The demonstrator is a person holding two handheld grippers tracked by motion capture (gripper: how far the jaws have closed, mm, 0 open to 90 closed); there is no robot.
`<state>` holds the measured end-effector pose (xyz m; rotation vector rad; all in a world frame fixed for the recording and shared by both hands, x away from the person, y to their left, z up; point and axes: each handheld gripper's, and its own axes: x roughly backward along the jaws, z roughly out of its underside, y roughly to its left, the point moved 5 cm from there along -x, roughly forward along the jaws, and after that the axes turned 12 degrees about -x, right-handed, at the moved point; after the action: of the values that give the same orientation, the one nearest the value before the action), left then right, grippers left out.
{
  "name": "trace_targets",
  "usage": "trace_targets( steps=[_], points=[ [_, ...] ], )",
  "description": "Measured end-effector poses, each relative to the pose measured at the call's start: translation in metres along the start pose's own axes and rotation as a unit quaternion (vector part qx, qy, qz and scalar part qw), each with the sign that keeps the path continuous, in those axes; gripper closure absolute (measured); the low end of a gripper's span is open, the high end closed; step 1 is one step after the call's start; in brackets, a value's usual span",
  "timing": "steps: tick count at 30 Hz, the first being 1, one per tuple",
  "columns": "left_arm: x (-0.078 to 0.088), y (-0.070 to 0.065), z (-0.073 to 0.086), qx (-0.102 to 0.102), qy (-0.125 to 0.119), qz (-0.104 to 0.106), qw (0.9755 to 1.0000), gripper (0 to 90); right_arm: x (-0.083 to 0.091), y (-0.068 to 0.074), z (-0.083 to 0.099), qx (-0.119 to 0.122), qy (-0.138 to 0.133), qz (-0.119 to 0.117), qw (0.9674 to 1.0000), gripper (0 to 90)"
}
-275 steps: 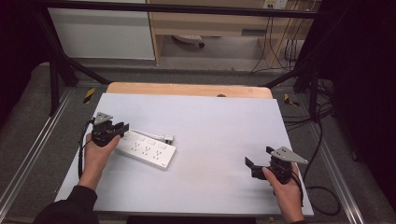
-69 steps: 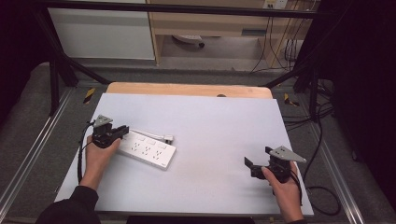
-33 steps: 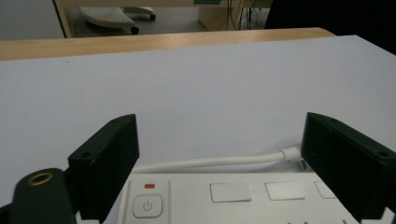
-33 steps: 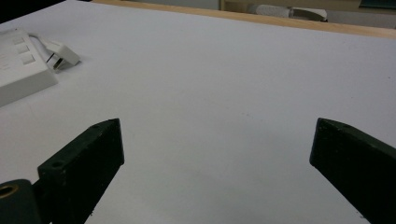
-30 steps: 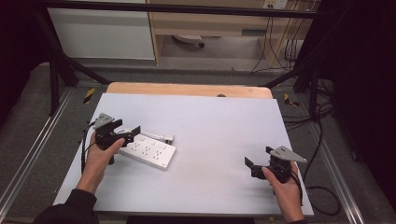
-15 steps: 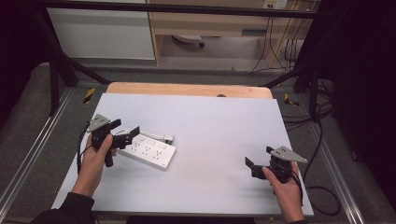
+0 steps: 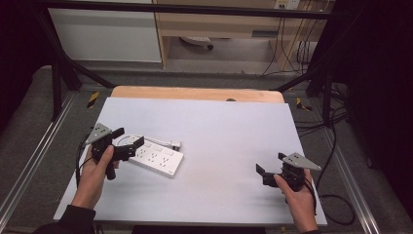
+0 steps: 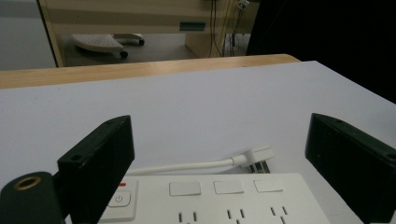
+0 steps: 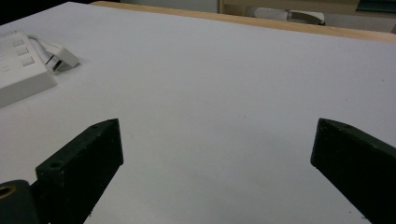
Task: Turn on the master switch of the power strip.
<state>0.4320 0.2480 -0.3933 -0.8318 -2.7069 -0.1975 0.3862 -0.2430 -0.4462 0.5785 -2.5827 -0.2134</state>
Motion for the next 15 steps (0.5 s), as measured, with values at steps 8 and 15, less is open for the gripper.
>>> trace_targets(
  steps=[8, 15],
  points=[
    [0.021, 0.003, 0.007, 0.006, -0.004, -0.009, 0.9999, 8.1, 0.001, 0.0, 0.0, 0.0, -0.001, -0.001, 1.0, 2.8],
    [0.037, 0.011, 0.015, 0.016, -0.007, -0.02, 0.9996, 8.5, 0.001, 0.0, 0.0, 0.0, 0.0, 0.0, 1.0, 2.7]
  ],
)
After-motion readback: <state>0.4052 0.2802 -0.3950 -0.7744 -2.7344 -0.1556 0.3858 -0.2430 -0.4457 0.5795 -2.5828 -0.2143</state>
